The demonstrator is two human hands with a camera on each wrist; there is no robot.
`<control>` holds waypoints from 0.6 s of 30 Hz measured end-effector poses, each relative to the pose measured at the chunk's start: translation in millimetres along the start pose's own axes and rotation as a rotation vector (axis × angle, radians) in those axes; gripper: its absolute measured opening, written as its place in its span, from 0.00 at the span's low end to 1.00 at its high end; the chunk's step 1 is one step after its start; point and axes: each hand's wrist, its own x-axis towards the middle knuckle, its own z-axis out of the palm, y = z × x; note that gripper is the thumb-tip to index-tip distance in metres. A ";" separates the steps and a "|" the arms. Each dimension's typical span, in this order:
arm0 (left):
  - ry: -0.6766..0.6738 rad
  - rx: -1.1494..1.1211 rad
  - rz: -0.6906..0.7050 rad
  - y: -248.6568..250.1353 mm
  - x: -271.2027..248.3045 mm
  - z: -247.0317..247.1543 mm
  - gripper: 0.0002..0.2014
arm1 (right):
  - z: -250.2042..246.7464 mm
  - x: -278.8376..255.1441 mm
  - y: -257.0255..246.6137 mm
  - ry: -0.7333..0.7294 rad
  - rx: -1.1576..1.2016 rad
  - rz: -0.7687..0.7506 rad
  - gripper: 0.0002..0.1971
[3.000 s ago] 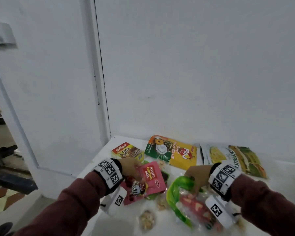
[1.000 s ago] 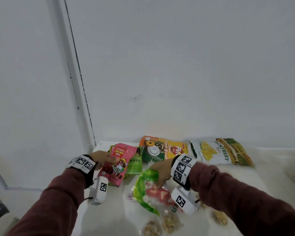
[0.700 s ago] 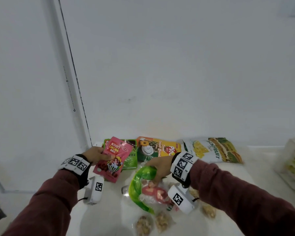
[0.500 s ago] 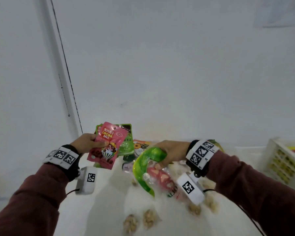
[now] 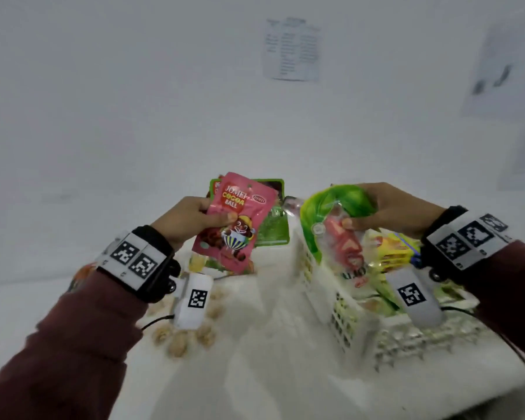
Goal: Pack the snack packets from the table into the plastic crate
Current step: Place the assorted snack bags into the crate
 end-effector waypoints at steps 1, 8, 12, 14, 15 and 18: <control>-0.019 -0.008 -0.006 3.5 4.0 22.3 0.03 | -19.6 -16.2 10.1 0.038 -0.005 0.020 0.46; -0.178 0.000 -0.077 30.7 26.3 143.0 0.08 | -122.4 -68.5 78.5 0.184 -0.296 0.282 0.20; -0.299 0.081 -0.171 48.5 48.5 188.0 0.08 | -155.7 -54.8 115.8 0.204 -0.383 0.358 0.22; -0.367 0.150 -0.206 52.3 59.8 204.4 0.07 | -165.8 -43.4 131.4 0.198 -0.389 0.372 0.25; -0.392 0.184 -0.211 52.7 66.5 211.2 0.08 | -169.3 -36.7 137.4 0.177 -0.386 0.380 0.26; -0.441 0.251 -0.227 53.2 85.9 228.1 0.07 | -178.2 -15.1 153.6 0.056 -0.400 0.405 0.24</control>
